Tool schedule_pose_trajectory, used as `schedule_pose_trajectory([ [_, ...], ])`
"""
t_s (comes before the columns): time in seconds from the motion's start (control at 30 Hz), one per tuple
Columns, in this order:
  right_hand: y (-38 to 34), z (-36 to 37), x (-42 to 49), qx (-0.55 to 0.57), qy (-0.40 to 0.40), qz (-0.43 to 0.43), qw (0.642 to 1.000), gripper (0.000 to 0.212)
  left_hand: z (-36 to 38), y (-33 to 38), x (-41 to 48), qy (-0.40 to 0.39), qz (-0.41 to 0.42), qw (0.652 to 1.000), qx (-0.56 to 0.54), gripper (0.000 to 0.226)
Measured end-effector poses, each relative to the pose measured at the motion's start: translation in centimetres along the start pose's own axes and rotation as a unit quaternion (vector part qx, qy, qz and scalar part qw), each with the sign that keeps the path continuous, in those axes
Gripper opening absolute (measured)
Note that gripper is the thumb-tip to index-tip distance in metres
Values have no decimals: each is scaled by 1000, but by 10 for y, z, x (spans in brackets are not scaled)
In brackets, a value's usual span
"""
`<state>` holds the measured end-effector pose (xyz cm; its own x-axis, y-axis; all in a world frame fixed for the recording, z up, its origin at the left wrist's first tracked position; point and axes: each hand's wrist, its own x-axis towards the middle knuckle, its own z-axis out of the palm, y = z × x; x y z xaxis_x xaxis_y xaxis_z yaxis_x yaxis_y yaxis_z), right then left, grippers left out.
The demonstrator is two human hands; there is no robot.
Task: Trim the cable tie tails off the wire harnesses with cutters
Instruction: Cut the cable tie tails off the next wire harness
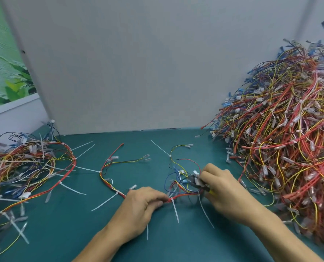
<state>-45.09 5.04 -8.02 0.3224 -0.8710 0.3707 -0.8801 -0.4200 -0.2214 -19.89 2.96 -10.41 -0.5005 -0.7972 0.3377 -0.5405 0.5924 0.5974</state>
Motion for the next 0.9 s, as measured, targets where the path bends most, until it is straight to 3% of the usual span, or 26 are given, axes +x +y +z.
schedule_pose_trajectory([
  [0.13, 0, 17, 3, -66, 59, -56, 994, 31, 0, -2, 0, 2, -25, 999, -25, 26],
  [0.3, 1, 17, 3, -33, 86, -77, 993, 10, -1, -4, 1, 13, -34, 999, -38, 27],
  [0.53, 5, 4, 2, 66, -57, -67, 994, 19, -1, -5, 1, 18, 15, 1000, 9, 23],
  [0.67, 2, 2, 4, 68, -58, -52, 995, 29, -1, -6, 0, 14, 52, 997, 58, 20],
  [0.77, 0, 2, 3, 65, -46, -32, 996, 24, -2, -6, 0, 8, 66, 995, 71, 20],
  [0.9, -1, -1, 5, 53, -117, -7, 992, 29, -4, -5, 0, -3, 94, 991, 97, 21],
])
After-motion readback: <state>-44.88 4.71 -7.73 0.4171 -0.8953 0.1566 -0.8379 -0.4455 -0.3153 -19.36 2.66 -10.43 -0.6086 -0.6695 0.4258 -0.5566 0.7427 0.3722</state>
